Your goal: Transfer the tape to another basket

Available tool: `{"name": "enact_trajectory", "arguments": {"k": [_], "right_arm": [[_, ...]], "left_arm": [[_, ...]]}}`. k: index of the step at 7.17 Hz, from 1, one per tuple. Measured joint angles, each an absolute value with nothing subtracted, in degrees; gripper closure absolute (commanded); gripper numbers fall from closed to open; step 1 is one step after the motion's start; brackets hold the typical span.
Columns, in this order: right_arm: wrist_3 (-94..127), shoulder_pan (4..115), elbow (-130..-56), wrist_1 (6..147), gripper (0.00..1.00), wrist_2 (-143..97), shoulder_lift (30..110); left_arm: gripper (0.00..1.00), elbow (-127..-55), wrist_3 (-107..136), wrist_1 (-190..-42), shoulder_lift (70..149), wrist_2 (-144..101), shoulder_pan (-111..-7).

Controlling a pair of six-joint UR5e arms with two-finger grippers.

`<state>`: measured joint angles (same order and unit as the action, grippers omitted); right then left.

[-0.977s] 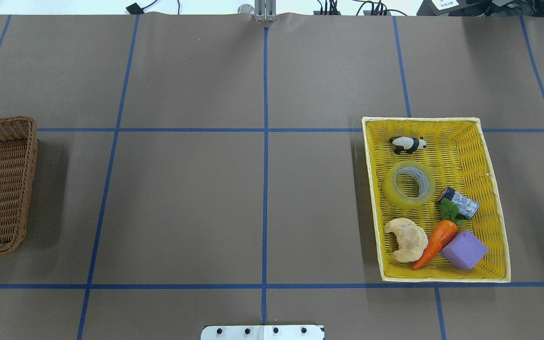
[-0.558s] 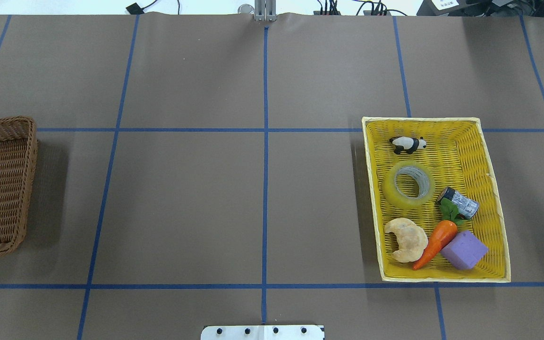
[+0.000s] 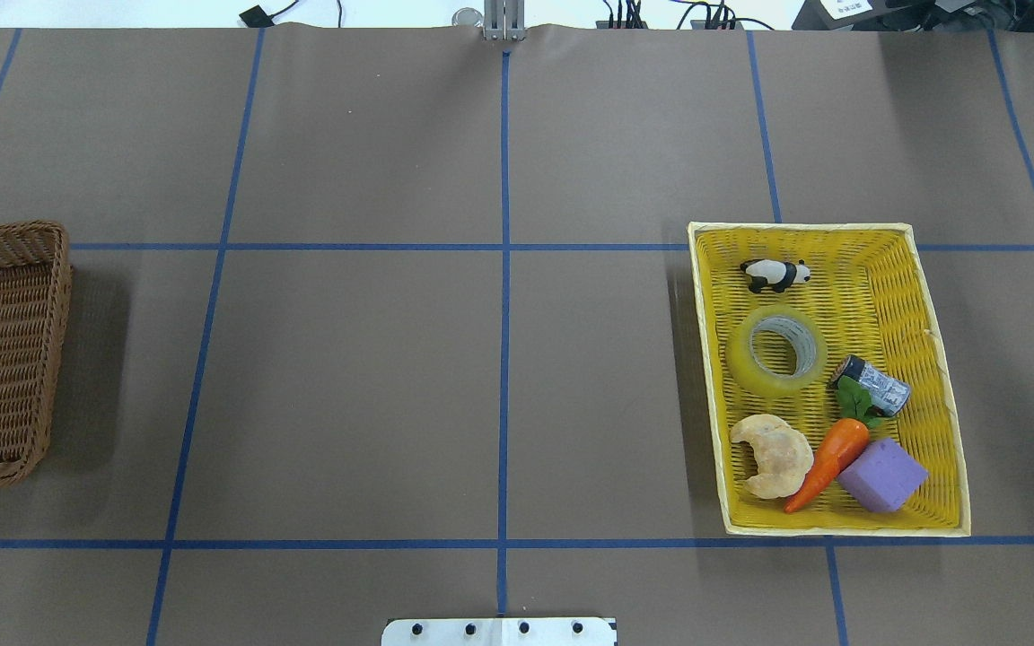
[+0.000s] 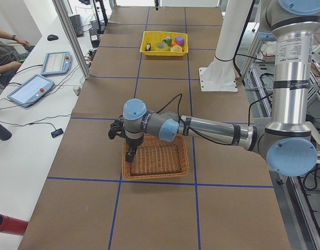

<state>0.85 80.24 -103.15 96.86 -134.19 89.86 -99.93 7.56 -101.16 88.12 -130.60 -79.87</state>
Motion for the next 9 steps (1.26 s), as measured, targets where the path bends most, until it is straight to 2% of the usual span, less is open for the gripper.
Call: {"name": "enact_trajectory", "arguments": {"k": [6, 9], "right_arm": [[1.74, 70.85, -110.21, 96.61, 0.0, -136.44, 89.84], [3.54, 64.06, -108.45, 91.96, 0.0, -139.56, 84.9]], "left_arm": [[0.02, -100.09, 7.56, -101.09, 88.07, -130.61, -79.81], [0.02, -99.59, 7.54, -101.07, 88.04, -130.53, -79.77]]}}
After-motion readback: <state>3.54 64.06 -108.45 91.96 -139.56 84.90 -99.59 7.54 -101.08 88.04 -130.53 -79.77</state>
